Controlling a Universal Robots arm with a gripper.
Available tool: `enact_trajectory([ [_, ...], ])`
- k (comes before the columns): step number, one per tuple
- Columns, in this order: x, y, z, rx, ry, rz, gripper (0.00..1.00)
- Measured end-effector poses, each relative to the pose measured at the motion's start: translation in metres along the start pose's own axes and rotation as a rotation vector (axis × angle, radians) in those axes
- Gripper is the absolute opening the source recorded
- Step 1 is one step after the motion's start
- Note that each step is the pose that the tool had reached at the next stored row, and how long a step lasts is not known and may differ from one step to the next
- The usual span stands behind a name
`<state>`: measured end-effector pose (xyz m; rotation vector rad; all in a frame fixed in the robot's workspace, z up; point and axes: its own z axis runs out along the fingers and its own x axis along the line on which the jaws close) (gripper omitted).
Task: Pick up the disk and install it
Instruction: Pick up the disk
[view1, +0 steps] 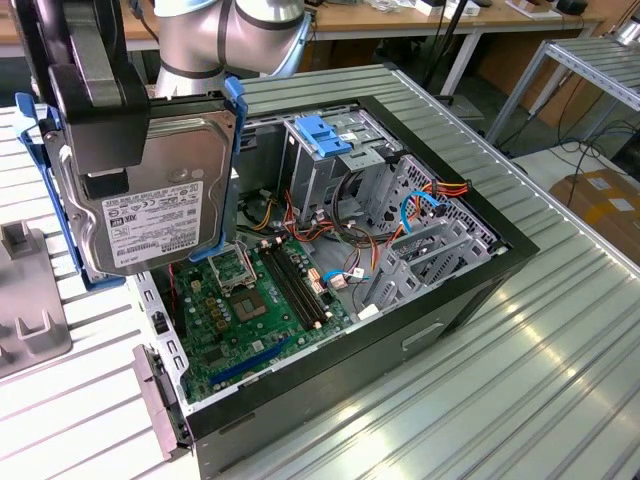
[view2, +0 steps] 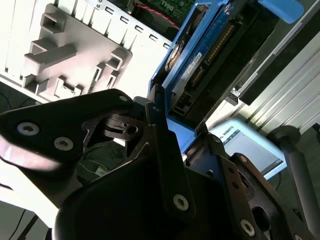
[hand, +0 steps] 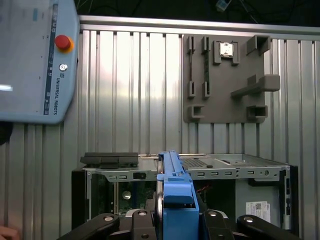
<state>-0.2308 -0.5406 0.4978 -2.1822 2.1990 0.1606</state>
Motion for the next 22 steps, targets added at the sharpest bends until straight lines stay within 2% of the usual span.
enact_trajectory([
  [22, 0.0194, -0.0037, -0.0016, 0.0000, 0.0000, 0.000, 0.37],
])
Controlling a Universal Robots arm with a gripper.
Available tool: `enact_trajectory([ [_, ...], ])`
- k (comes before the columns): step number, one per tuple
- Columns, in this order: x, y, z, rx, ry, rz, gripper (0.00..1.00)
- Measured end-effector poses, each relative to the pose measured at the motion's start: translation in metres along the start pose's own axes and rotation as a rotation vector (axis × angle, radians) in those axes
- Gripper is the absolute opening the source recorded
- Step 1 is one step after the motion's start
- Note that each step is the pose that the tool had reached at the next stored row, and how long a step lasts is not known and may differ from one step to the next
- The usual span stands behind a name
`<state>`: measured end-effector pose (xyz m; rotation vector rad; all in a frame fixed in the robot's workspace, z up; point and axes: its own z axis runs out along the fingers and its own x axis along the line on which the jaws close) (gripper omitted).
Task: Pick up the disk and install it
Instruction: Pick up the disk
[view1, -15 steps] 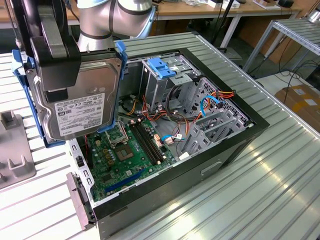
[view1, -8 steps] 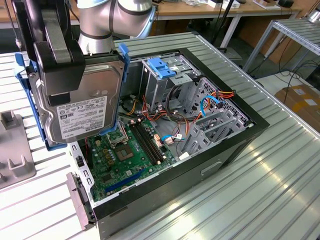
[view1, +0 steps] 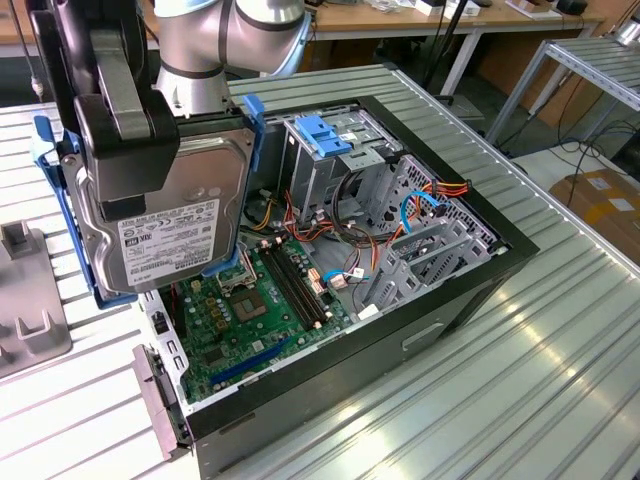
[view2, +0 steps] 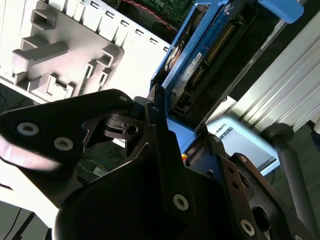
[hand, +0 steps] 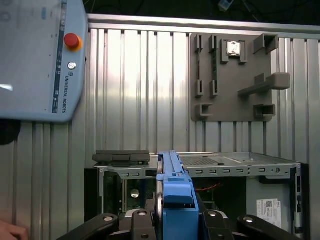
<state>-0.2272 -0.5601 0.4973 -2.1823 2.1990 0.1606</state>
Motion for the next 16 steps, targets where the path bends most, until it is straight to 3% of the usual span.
enact_trajectory([
  [16, 0.0166, -0.0013, -0.0015, 0.0000, 0.0000, 0.000, 0.37],
])
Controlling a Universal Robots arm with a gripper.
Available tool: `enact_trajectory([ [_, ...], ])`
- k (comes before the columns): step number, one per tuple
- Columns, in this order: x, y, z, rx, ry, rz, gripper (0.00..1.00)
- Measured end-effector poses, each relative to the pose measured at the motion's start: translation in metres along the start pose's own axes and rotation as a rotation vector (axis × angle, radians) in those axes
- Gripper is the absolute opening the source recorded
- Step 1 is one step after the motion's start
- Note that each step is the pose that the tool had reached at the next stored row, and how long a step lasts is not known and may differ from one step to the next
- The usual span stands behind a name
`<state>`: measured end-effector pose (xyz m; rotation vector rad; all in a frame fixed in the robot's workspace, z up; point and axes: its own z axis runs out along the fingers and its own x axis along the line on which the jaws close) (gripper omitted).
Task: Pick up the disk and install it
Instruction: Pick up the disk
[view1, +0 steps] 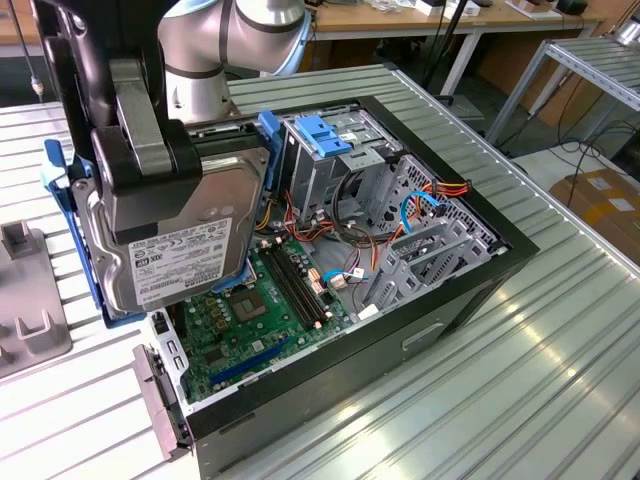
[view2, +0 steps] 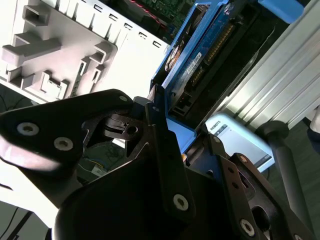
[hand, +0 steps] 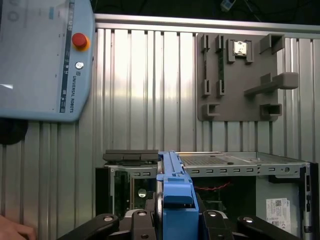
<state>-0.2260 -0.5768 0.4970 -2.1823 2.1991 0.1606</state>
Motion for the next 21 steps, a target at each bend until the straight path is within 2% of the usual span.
enact_trajectory([
  [21, 0.0210, -0.0015, -0.0018, 0.0000, -0.0001, 0.000, 0.37],
])
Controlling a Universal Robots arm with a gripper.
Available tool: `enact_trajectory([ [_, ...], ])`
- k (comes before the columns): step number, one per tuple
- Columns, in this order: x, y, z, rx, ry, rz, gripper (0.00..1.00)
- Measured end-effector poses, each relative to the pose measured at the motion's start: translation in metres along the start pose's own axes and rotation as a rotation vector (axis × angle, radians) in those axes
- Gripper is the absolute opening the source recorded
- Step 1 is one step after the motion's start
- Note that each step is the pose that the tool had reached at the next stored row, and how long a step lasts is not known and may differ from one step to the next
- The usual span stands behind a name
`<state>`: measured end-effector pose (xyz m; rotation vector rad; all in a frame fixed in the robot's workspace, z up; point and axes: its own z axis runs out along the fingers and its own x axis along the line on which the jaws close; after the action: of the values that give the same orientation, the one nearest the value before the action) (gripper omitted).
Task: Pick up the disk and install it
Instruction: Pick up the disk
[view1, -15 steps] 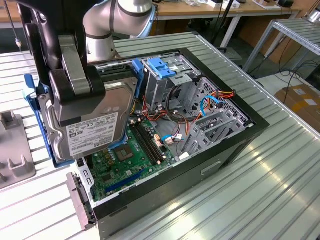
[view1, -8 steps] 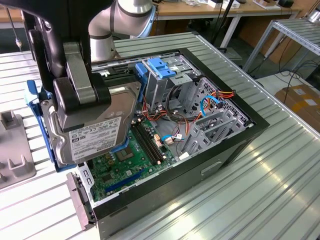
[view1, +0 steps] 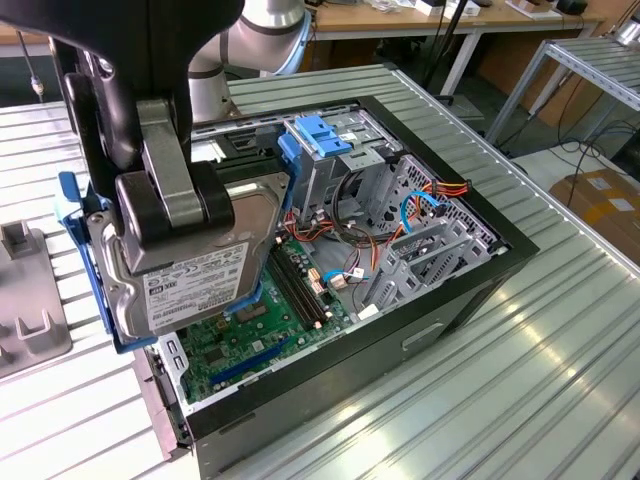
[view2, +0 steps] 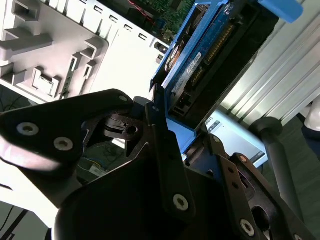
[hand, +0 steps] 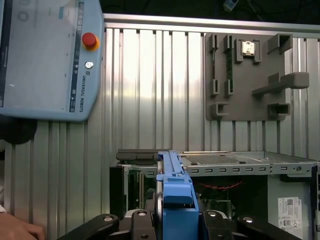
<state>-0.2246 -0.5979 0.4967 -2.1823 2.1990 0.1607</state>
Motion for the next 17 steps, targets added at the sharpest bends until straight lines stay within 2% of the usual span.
enact_trajectory([
  [17, 0.0147, -0.0016, -0.0013, 0.0000, 0.0001, 0.000, 0.37],
])
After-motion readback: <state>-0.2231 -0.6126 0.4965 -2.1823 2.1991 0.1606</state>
